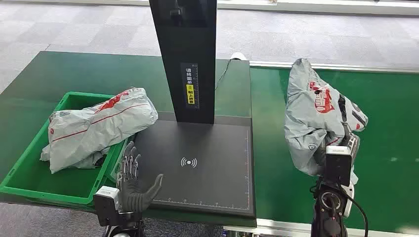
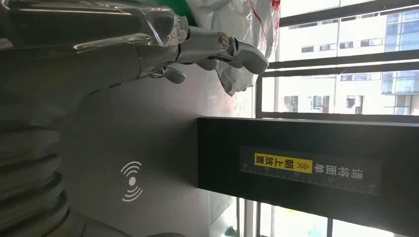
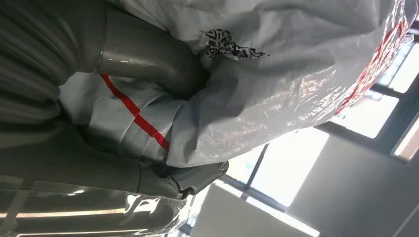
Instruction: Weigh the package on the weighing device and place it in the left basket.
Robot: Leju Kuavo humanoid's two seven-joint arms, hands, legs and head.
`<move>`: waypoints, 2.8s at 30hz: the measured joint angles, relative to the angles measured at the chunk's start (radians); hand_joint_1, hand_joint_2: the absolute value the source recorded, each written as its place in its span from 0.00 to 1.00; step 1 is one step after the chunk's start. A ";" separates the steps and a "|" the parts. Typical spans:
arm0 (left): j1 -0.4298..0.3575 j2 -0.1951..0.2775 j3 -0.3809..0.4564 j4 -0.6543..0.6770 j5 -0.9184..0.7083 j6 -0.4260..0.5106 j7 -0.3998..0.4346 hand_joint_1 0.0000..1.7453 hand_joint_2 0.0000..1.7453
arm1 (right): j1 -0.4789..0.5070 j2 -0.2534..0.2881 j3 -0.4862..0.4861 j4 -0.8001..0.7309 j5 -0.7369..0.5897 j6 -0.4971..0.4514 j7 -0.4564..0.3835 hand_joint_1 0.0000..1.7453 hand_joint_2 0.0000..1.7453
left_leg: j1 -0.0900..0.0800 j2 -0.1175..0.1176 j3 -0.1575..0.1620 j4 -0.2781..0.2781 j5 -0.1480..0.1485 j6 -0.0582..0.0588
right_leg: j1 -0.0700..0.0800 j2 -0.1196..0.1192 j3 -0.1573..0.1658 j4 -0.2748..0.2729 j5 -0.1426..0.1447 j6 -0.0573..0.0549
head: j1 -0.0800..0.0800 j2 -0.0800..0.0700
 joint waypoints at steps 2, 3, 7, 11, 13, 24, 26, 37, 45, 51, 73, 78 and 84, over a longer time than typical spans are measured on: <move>0.000 0.000 0.000 0.000 0.000 0.000 0.000 0.00 1.00 | -0.009 -0.001 0.010 0.000 0.001 0.002 0.001 1.00 1.00 | 0.000 0.000 0.000 0.000 0.000 0.000 | 0.000 0.000 0.000 0.000 0.000 0.000 | 0.000 0.000; 0.000 0.000 0.000 0.000 0.000 0.000 0.000 0.00 1.00 | -0.016 -0.002 0.020 0.000 0.002 0.004 0.003 1.00 1.00 | 0.000 0.000 0.000 0.000 0.000 0.000 | 0.000 0.000 0.000 0.000 0.000 0.000 | 0.000 0.000; 0.000 0.000 -0.001 0.000 0.000 0.000 -0.001 0.00 1.00 | -0.025 -0.006 0.040 0.000 0.002 0.006 0.004 1.00 1.00 | 0.000 0.000 -0.001 0.000 0.000 0.000 | 0.000 0.000 -0.001 0.000 0.000 0.000 | 0.000 0.000; 0.000 0.000 -0.001 0.000 0.000 0.000 -0.001 0.00 1.00 | -0.028 -0.008 0.050 0.000 0.002 0.006 0.004 1.00 1.00 | 0.000 0.000 -0.002 0.000 0.000 0.000 | 0.000 0.000 -0.001 0.000 0.000 0.000 | 0.000 0.000; 0.000 0.000 -0.001 0.000 0.000 0.000 -0.001 0.00 1.00 | -0.029 -0.008 0.052 0.000 0.002 0.006 0.004 1.00 1.00 | 0.000 0.000 -0.002 0.000 0.000 0.000 | 0.000 0.000 -0.001 0.000 0.000 0.000 | 0.000 0.000; -0.013 0.001 -0.003 0.015 -0.004 -0.023 -0.012 0.00 1.00 | -0.084 -0.027 0.122 0.024 -0.020 0.199 0.059 1.00 1.00 | 0.000 0.002 -0.002 0.000 0.000 0.000 | 0.000 0.001 -0.001 0.000 0.000 0.000 | 0.000 0.000; -0.025 0.002 -0.004 0.027 -0.001 -0.030 -0.018 0.00 1.00 | -0.148 -0.036 0.177 0.074 -0.041 0.289 0.090 1.00 1.00 | 0.000 0.002 -0.002 0.000 0.001 0.000 | 0.000 0.001 -0.001 0.000 0.000 0.000 | 0.000 0.000; -0.067 0.026 0.002 0.089 0.034 0.007 -0.069 0.00 1.00 | -0.344 -0.038 0.482 0.459 -0.204 0.540 0.074 1.00 1.00 | 0.000 -0.001 -0.003 0.000 0.002 -0.001 | 0.001 0.000 -0.002 0.001 0.001 0.000 | 0.000 0.000; -0.061 0.044 0.007 0.091 0.044 0.025 -0.074 0.00 1.00 | -0.401 -0.043 0.547 0.581 -0.263 0.551 0.087 1.00 1.00 | 0.000 0.000 -0.003 0.000 0.002 -0.001 | 0.000 0.000 -0.002 0.001 0.001 0.000 | 0.000 0.000; -0.053 0.054 0.018 0.071 0.047 0.115 -0.096 0.00 1.00 | -0.419 -0.037 0.606 0.696 -0.321 0.642 0.091 1.00 1.00 | 0.001 0.000 -0.002 0.000 0.002 -0.001 | 0.001 0.000 -0.002 0.001 0.001 0.000 | 0.000 0.000; -0.067 0.077 0.055 -0.049 0.218 0.312 -0.121 0.00 1.00 | -0.433 0.003 0.749 0.883 -0.422 0.693 0.071 0.00 1.00 | 0.001 0.000 -0.001 0.000 0.002 -0.001 | 0.001 0.000 -0.002 0.001 0.001 0.000 | 0.000 0.000; -0.057 0.082 0.055 -0.058 0.219 0.320 -0.121 0.00 1.00 | -0.384 0.003 0.682 0.790 -0.513 0.404 -0.060 0.00 1.00 | 0.001 -0.001 -0.002 0.000 0.002 -0.001 | 0.001 0.000 -0.002 0.001 0.001 0.000 | 0.000 0.000; -0.054 0.089 0.055 -0.062 0.224 0.317 -0.121 0.00 1.00 | -0.266 -0.005 0.560 0.542 -0.623 0.320 -0.102 0.00 1.00 | 0.001 -0.001 -0.002 0.000 0.002 -0.001 | 0.001 0.000 -0.002 0.001 0.001 0.000 | 0.000 0.000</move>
